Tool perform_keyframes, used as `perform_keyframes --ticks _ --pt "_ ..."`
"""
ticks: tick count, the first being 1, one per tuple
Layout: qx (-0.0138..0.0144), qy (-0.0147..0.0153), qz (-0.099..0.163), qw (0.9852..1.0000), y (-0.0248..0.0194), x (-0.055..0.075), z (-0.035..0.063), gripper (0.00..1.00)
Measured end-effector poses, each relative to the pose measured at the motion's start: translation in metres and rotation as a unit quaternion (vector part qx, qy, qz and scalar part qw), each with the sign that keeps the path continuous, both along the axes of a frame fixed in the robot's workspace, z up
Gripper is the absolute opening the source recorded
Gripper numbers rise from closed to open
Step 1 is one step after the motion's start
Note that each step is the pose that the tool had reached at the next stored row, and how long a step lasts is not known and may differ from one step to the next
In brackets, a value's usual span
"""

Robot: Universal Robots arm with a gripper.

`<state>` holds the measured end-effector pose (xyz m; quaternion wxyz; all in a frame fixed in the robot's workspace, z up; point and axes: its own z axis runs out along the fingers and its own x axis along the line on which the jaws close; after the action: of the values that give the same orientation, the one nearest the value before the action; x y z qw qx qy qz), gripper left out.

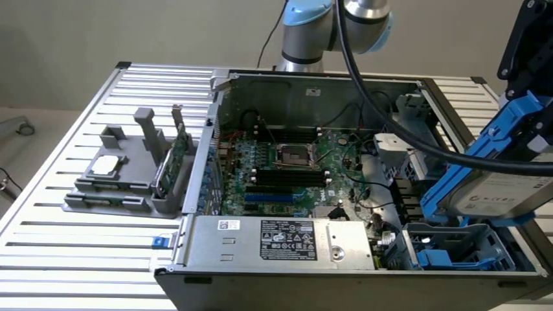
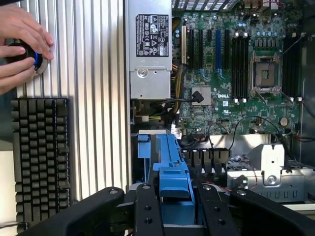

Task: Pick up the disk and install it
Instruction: 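Pick up the disk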

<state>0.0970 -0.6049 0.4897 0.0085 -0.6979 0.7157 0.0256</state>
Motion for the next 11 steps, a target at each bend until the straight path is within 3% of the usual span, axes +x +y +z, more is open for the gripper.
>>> perform_keyframes --ticks 11 --pt "0.0002 -0.0001 0.000 1.0000 -0.0008 0.0001 -0.0034 0.33"
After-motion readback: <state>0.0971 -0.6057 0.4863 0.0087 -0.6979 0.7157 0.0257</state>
